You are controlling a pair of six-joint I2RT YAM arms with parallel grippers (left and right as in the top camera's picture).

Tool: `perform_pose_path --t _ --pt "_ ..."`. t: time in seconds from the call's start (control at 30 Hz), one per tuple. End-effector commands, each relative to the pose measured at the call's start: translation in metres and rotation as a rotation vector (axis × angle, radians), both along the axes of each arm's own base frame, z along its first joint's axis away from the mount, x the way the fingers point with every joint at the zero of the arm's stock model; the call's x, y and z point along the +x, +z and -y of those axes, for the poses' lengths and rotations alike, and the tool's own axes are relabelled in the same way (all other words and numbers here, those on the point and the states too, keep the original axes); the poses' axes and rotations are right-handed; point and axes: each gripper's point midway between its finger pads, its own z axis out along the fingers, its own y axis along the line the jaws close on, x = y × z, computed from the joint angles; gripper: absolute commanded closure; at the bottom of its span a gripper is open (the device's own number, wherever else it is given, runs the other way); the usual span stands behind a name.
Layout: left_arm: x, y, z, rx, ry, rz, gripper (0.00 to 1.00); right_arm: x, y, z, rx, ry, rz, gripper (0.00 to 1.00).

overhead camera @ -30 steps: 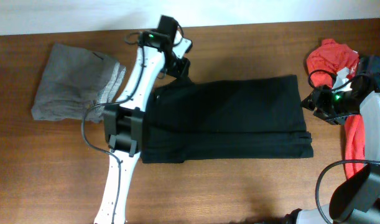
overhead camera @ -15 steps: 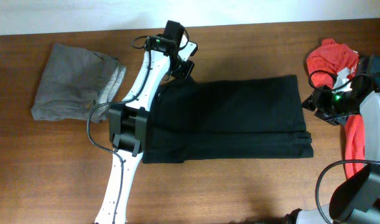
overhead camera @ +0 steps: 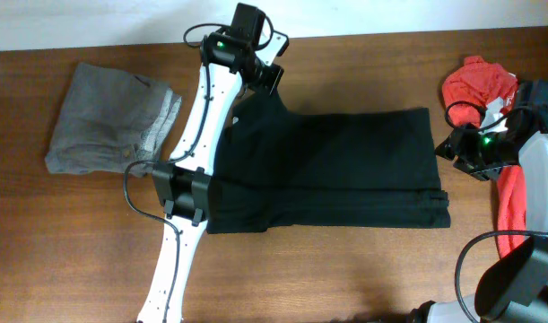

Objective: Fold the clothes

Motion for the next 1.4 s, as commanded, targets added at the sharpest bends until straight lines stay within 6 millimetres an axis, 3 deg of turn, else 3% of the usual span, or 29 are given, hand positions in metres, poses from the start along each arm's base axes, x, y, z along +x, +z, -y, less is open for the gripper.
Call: perform_pose_path --t 0.0,0.03,0.1,0.17,0.23,0.3,0.37,0.43,0.6,0.77,0.83,0.87,0.9,1.0,1.1,1.27,1.37 --pt "0.0 0.018 0.009 -0.028 -0.012 0.04 0.83 0.001 0.01 0.003 -0.021 0.0 0.022 0.46" --pt "-0.001 0.017 0.007 -0.018 -0.008 0.034 0.77 0.0 0.01 0.002 -0.019 0.0 0.019 0.46" --pt "0.002 0.01 -0.014 0.077 0.047 0.034 0.43 -0.001 0.009 0.002 -0.017 0.0 0.012 0.46" --pt "0.005 0.005 -0.04 0.175 0.107 0.038 0.36 -0.002 0.009 0.002 -0.016 0.0 0.011 0.46" --pt "0.003 0.001 -0.054 0.198 0.127 0.008 0.34 -0.002 0.009 0.002 -0.016 0.0 0.011 0.46" --pt "0.003 -0.01 -0.081 0.21 0.178 -0.046 0.34 -0.002 0.009 0.002 -0.016 0.0 0.011 0.46" --pt "0.004 -0.026 -0.1 0.188 0.217 -0.103 0.4 -0.002 0.009 0.002 -0.016 0.0 0.011 0.46" --pt "0.003 -0.042 -0.102 0.13 0.209 -0.159 0.46 -0.002 0.009 0.002 -0.016 0.0 0.011 0.46" --pt "-0.004 -0.088 -0.092 0.013 0.143 -0.277 0.5 -0.002 0.009 0.001 -0.015 0.0 0.008 0.46" --pt "-0.008 -0.098 -0.068 -0.062 0.078 -0.296 0.5 -0.002 0.009 0.001 -0.015 0.0 0.009 0.46" --pt "-0.011 -0.106 -0.065 -0.057 0.072 -0.311 0.55 -0.002 0.009 0.001 -0.015 0.0 0.009 0.46" --pt "-0.012 -0.109 -0.064 -0.055 0.07 -0.318 0.65 -0.002 0.009 0.001 -0.015 0.0 0.008 0.46" --pt "-0.012 -0.111 -0.064 -0.054 0.071 -0.32 0.81 -0.002 0.009 0.001 -0.015 0.0 0.009 0.46" --pt "-0.007 -0.104 -0.065 -0.061 0.073 -0.294 0.99 -0.001 0.009 0.002 -0.017 0.0 0.013 0.46" --pt "0.002 -0.083 -0.071 -0.075 0.083 -0.245 0.99 0.006 0.011 0.005 -0.031 -0.001 0.042 0.46" --pt "0.026 -0.002 -0.078 -0.159 0.11 -0.052 1.0 0.034 0.02 0.018 -0.085 -0.005 0.163 0.46" --pt "0.028 0.013 -0.077 -0.167 0.104 -0.018 1.0 0.047 0.02 0.021 -0.09 0.001 0.208 0.46"
